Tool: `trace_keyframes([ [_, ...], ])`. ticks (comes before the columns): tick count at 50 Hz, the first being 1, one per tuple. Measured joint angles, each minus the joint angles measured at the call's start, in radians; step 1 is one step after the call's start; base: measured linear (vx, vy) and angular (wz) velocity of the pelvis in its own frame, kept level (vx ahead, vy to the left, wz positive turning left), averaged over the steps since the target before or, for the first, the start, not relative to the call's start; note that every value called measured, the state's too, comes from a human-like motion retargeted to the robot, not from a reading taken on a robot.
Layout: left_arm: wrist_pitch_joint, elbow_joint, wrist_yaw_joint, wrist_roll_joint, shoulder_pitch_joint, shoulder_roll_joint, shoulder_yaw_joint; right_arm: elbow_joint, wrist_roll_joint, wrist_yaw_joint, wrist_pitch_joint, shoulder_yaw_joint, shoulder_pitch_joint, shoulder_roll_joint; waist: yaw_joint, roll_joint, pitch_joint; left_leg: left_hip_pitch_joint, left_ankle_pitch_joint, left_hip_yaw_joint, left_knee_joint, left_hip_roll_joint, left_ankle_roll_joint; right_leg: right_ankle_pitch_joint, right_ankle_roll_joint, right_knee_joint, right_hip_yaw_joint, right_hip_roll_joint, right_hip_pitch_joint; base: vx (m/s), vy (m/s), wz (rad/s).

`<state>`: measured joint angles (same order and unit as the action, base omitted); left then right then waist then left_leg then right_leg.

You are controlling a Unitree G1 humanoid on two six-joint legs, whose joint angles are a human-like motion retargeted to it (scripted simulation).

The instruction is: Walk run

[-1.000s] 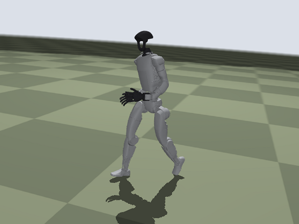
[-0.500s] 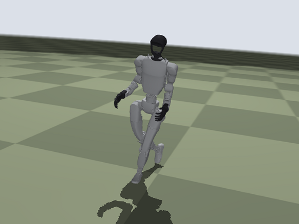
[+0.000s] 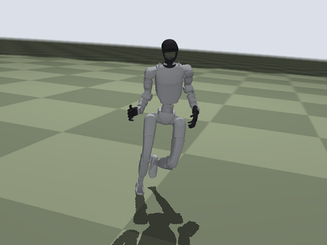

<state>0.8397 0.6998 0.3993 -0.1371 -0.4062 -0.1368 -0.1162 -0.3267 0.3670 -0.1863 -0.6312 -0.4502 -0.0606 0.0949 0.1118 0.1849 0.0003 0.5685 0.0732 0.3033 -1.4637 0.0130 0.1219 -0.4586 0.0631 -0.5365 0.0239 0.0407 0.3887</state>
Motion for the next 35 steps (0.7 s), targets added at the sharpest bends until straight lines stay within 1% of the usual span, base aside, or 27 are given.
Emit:
trace_keyframes([
  [2,0.022,0.050,0.046,0.024,-0.085,-0.014,-0.074,0.074,0.074,-0.031,-0.010,0.022,0.040,0.024,0.141,-0.027,-0.029,0.190,0.108,0.039,0.025,0.087,0.021,0.051,0.015,0.096,0.052,0.073,-0.125,2.38,0.11,-0.86],
  [3,0.032,0.061,0.049,0.046,-0.109,-0.020,-0.106,0.114,0.098,-0.043,-0.016,0.018,0.037,0.043,0.167,-0.033,-0.035,0.283,0.116,-0.004,0.085,0.079,0.027,0.123,0.001,0.155,0.020,0.079,-0.188,2.51,0.21,0.60],
  [5,0.041,0.063,0.038,0.086,-0.143,0.001,-0.171,0.169,0.091,-0.082,-0.018,0.019,0.011,0.079,0.252,-0.117,-0.040,0.404,0.133,0.055,0.251,0.152,0.068,0.403,-0.050,0.283,-0.006,0.044,-0.316,2.19,0.07,0.39],
  [7,0.014,0.030,0.008,0.124,-0.154,0.052,-0.190,0.187,-0.004,-0.110,0.011,0.020,-0.042,0.087,0.304,-0.227,-0.029,0.463,0.135,0.130,0.490,0.198,0.087,0.802,-0.159,0.367,0.020,-0.027,-0.416,2.23,0.04,0.02],
  [8,-0.012,-0.003,-0.010,0.146,-0.151,0.081,-0.187,0.191,-0.072,-0.109,0.033,0.021,-0.074,0.084,0.320,-0.277,-0.016,0.465,0.141,0.132,0.628,0.186,0.078,0.937,-0.211,0.364,0.013,-0.074,-0.446,2.40,0.01,0.36],
  [9,-0.044,-0.048,-0.025,0.169,-0.134,0.109,-0.182,0.194,-0.152,-0.095,0.051,0.032,-0.104,0.077,0.311,-0.314,0.004,0.456,0.157,0.085,0.746,0.133,0.067,0.982,-0.236,0.280,-0.035,-0.120,-0.456,2.41,-0.08,0.76],
  [10,-0.080,-0.098,-0.039,0.191,-0.110,0.136,-0.175,0.197,-0.239,-0.073,0.067,0.048,-0.133,0.068,0.291,-0.343,0.027,0.441,0.178,0.012,0.852,0.060,0.054,0.982,-0.248,0.155,-0.103,-0.166,-0.455,2.43,-0.15,1.22],
  [12,-0.130,-0.186,-0.062,0.203,-0.028,0.165,-0.160,0.157,-0.395,-0.013,0.083,0.111,-0.175,0.039,0.218,-0.365,0.039,0.368,0.200,-0.025,0.964,0.043,0.016,0.982,-0.207,0.071,0.048,-0.051,-0.476,2.70,-0.19,1.63],
  [13,-0.155,-0.227,-0.076,0.200,0.022,0.164,-0.149,0.121,-0.464,0.013,0.092,0.138,-0.192,0.022,0.172,-0.352,0.042,0.319,0.218,-0.020,0.974,0.068,-0.010,0.982,-0.200,0.036,0.066,0.025,-0.481,2.74,-0.29,2.09],
  [14,-0.176,-0.273,-0.093,0.197,0.078,0.154,-0.131,0.077,-0.522,0.031,0.100,0.160,-0.207,0.004,0.122,-0.324,0.040,0.277,0.172,-0.023,0.963,0.091,0.032,0.962,-0.196,-0.002,0.055,0.113,-0.465,2.42,-0.40,2.36],
  [15,-0.195,-0.321,-0.112,0.195,0.137,0.141,-0.109,0.030,-0.574,0.046,0.109,0.180,-0.223,-0.015,0.070,-0.289,0.036,0.238,0.094,-0.030,0.942,0.112,0.107,0.932,-0.193,-0.040,0.030,0.206,-0.440,2.16,-0.47,2.69],
  [16,-0.199,-0.374,-0.148,0.197,0.161,0.127,-0.061,-0.027,-0.638,0.049,0.103,0.207,-0.282,-0.042,0.001,-0.252,0.018,0.204,0.202,-0.166,0.852,0.053,0.127,0.850,-0.117,-0.158,-0.114,0.243,-0.372,2.30,-0.48,2.96],
  [17,-0.199,-0.418,-0.190,0.200,0.205,0.117,-0.008,-0.094,-0.701,0.055,0.098,0.214,-0.338,-0.068,-0.060,-0.224,0.011,0.170,0.289,-0.251,0.774,0.017,0.140,0.756,-0.051,-0.295,-0.231,0.249,-0.292,2.78,-0.42,3.22],
  [18,-0.189,-0.441,-0.243,0.206,0.290,0.115,0.055,-0.179,-0.762,0.064,0.096,0.182,-0.389,-0.093,-0.104,-0.214,0.025,0.137,0.335,-0.235,0.718,0.028,0.140,0.639,-0.004,-0.467,-0.293,0.192,-0.189,2.80,-0.53,3.24],
  [20,-0.158,-0.412,-0.132,0.272,0.514,0.128,-0.023,-0.350,-0.795,0.086,0.110,0.168,-0.465,-0.153,-0.186,-0.212,0.014,0.085,0.412,-0.266,0.665,-0.008,0.119,0.431,0.037,-0.688,-0.348,0.058,0.054,2.50,-0.83,2.74],
  [22,-0.149,-0.455,-0.158,0.307,0.575,0.126,0.138,-0.447,-0.736,-0.067,0.109,0.110,-0.581,-0.200,-0.153,-0.237,-0.042,-0.107,0.415,-0.236,0.806,-0.053,0.106,0.375,0.082,-0.599,-0.294,0.012,0.187,2.60,-1.15,1.06],
  [23,-0.151,-0.483,-0.166,0.316,0.593,0.108,0.178,-0.460,-0.691,-0.135,0.120,0.100,-0.618,-0.207,-0.170,-0.242,-0.044,-0.180,0.386,-0.241,0.869,-0.076,0.096,0.368,0.073,-0.555,-0.269,-0.010,0.242,2.48,-1.12,0.95],
  [24,-0.148,-0.513,-0.163,0.317,0.599,0.086,0.198,-0.467,-0.653,-0.201,0.121,0.070,-0.657,-0.206,-0.193,-0.222,-0.050,-0.275,0.291,-0.252,0.953,-0.071,0.040,0.376,0.047,-0.463,-0.240,-0.026,0.300,2.15,-0.81,1.06],
  [25,-0.143,-0.543,-0.153,0.312,0.600,0.063,0.208,-0.470,-0.618,-0.265,0.118,0.031,-0.696,-0.203,-0.218,-0.188,-0.059,-0.382,0.163,-0.265,1.048,-0.052,-0.041,0.391,0.013,-0.347,-0.210,-0.037,0.360,1.85,-0.42,0.86],
  [27,-0.135,-0.575,-0.150,0.280,0.547,0.018,0.206,-0.445,-0.562,-0.286,0.063,-0.028,-0.736,-0.166,-0.279,-0.120,-0.080,-0.547,-0.265,-0.313,1.210,-0.031,-0.182,0.434,-0.041,-0.080,-0.203,-0.039,0.390,2.11,-0.59,0.44],
  [28,-0.141,-0.581,-0.150,0.259,0.514,0.001,0.199,-0.422,-0.527,-0.267,0.030,-0.042,-0.749,-0.144,-0.301,-0.086,-0.081,-0.615,-0.481,-0.348,1.266,-0.012,-0.279,0.451,-0.076,0.063,-0.197,-0.036,0.387,2.57,-0.94,0.01],
  [29,-0.146,-0.584,-0.145,0.240,0.476,-0.012,0.189,-0.387,-0.500,-0.242,-0.007,-0.060,-0.755,-0.128,-0.326,-0.063,-0.073,-0.659,-0.571,-0.317,1.239,0.008,-0.340,0.438,-0.114,0.187,-0.199,-0.049,0.365,2.58,-0.93,-0.14],
  [30,-0.151,-0.586,-0.138,0.221,0.437,-0.022,0.177,-0.346,-0.478,-0.214,-0.045,-0.079,-0.757,-0.115,-0.351,-0.046,-0.061,-0.690,-0.597,-0.254,1.171,0.028,-0.384,0.410,-0.155,0.301,-0.204,-0.070,0.334,2.30,-0.86,-0.15],
  [31,-0.144,-0.584,-0.132,0.205,0.398,-0.029,0.170,-0.298,-0.478,-0.171,-0.068,-0.080,-0.736,-0.114,-0.378,-0.054,-0.051,-0.725,-0.597,-0.307,1.143,-0.003,-0.384,0.373,-0.190,0.380,-0.232,-0.101,0.298,2.26,-0.95,-0.23],
  [32,-0.138,-0.574,-0.126,0.189,0.362,-0.034,0.162,-0.247,-0.483,-0.129,-0.081,-0.077,-0.709,-0.113,-0.398,-0.069,-0.044,-0.757,-0.597,-0.349,1.117,-0.048,-0.384,0.343,-0.205,0.436,-0.246,-0.132,0.268,2.44,-1.17,-0.46],
  [33,-0.133,-0.552,-0.124,0.175,0.333,-0.032,0.154,-0.190,-0.497,-0.087,-0.072,-0.067,-0.670,-0.115,-0.404,-0.099,-0.041,-0.783,-0.597,-0.369,1.094,-0.121,-0.384,0.327,-0.180,0.445,-0.233,-0.160,0.252,2.38,-1.07,-0.45],
  [35,-0.120,-0.474,-0.119,0.156,0.282,-0.019,0.145,-0.085,-0.522,-0.024,-0.031,-0.041,-0.562,-0.125,-0.442,-0.152,-0.012,-0.801,-0.532,-0.350,0.957,-0.181,-0.384,0.352,-0.072,0.389,-0.180,-0.203,0.210,2.03,-0.82,-0.07],
])
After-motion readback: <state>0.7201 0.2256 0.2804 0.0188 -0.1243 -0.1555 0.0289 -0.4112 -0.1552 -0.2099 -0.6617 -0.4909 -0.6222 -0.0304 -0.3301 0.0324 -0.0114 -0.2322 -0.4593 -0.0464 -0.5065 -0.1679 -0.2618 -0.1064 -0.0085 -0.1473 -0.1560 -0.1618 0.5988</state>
